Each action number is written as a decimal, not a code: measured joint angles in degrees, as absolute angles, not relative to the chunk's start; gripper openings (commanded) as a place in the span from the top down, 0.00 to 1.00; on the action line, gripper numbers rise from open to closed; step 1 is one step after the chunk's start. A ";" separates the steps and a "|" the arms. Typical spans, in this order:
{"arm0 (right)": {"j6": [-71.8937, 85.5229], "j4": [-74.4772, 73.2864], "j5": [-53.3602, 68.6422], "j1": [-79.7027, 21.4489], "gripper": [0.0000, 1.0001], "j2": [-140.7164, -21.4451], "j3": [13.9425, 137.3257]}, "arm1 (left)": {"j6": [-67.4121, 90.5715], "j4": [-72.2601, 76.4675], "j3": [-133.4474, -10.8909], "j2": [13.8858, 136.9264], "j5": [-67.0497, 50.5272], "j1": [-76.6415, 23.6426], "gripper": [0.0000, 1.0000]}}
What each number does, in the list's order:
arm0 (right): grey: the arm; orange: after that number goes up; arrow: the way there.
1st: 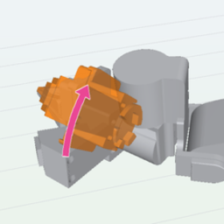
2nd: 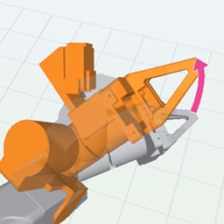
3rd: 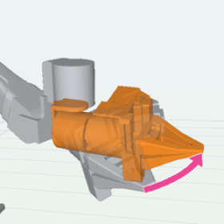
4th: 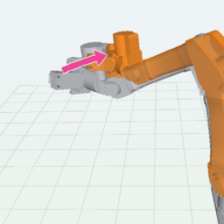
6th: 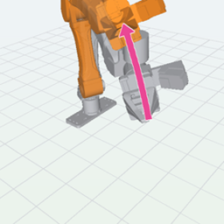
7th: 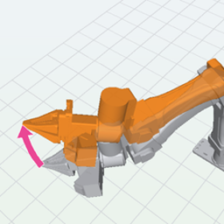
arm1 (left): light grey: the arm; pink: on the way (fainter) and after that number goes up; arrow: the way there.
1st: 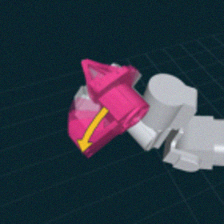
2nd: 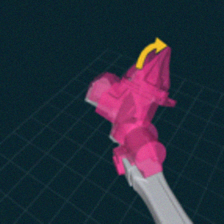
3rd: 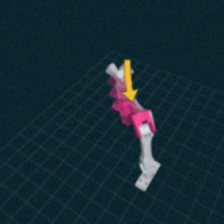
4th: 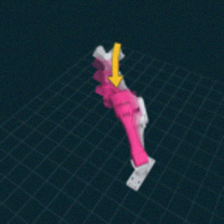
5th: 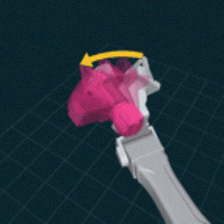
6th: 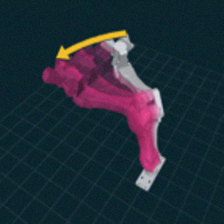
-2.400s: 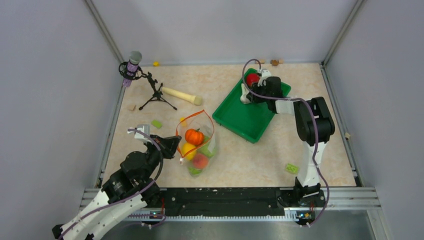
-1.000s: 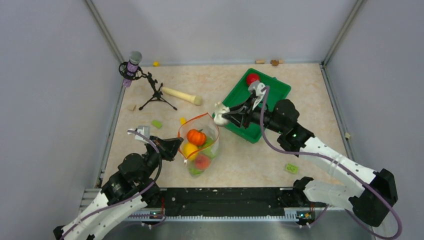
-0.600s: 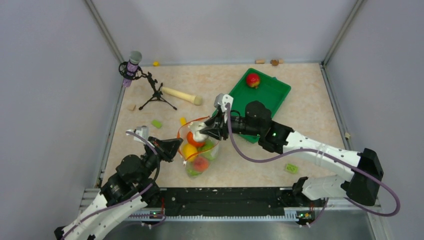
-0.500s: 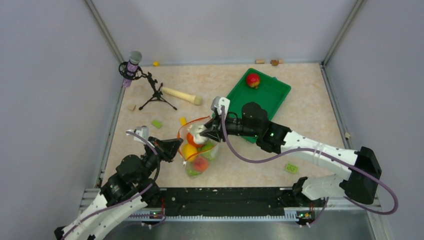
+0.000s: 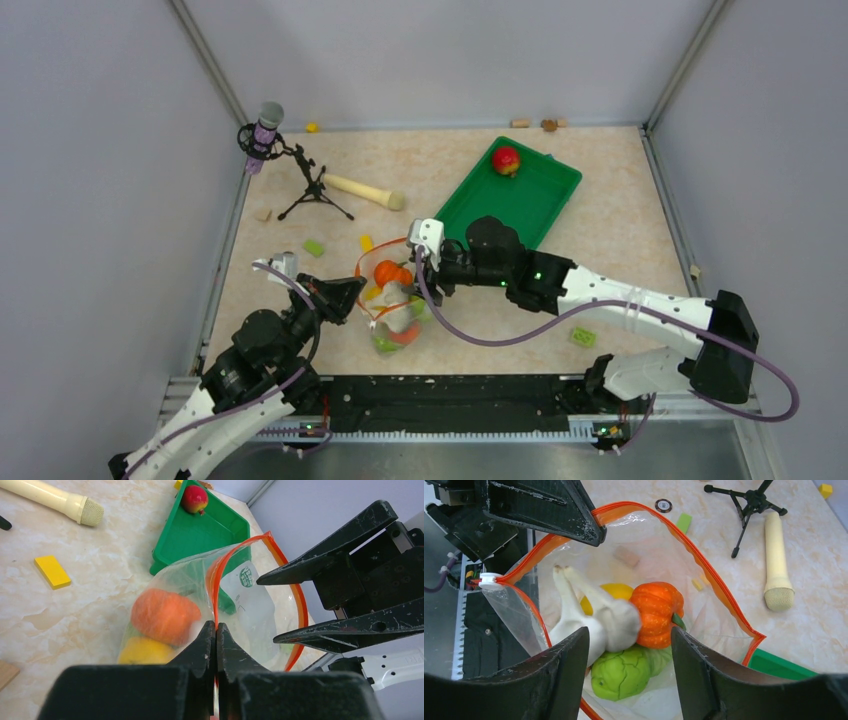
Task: Place the food in the zip-top bag and seal the zipper
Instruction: Place the fake vegetable in the zipper food storage bag, then pick up the fake fruit from the bin.
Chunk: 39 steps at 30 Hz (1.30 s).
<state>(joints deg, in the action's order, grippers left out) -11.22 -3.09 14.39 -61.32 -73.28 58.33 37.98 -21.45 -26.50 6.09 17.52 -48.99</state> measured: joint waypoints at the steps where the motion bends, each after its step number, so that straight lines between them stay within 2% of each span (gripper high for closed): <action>1: -11.49 -3.20 14.31 -61.32 0.35 -73.28 58.33 | 37.98 -21.45 -26.50 6.09 17.54 -48.99 1.00; 7: -11.70 -4.12 13.15 -61.34 0.20 -73.28 58.63 | 37.98 -21.45 -26.50 5.93 17.56 -48.99 1.00; 8: -11.70 -4.16 13.06 -61.34 0.14 -73.28 58.63 | 37.98 -21.47 -26.50 5.85 17.56 -48.99 1.00; 9: -11.53 -4.14 12.99 -61.34 0.03 -73.28 58.63 | 37.98 -21.47 -26.50 5.82 17.56 -48.99 1.00; 10: -11.31 -4.12 12.91 -61.34 0.01 -73.25 58.63 | 37.98 -21.47 -26.48 5.78 17.56 -48.99 1.00; 16: -8.95 -2.09 10.74 -61.34 0.01 -72.07 58.63 | 37.98 -21.47 -26.44 5.76 17.56 -48.99 1.00; 31: -4.10 4.67 -10.15 -60.53 0.01 -68.97 58.63 | 37.98 -21.47 -26.44 5.76 17.52 -48.99 1.00; 39: 3.46 5.15 -12.43 -51.09 0.01 -66.17 58.61 | 37.98 -21.47 -26.44 5.74 17.41 -48.99 1.00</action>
<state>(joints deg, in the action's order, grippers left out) 3.46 5.15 -12.43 -51.09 -66.17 58.61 37.98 -21.47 -26.44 5.74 17.41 -48.99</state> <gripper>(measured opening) 0.988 0.015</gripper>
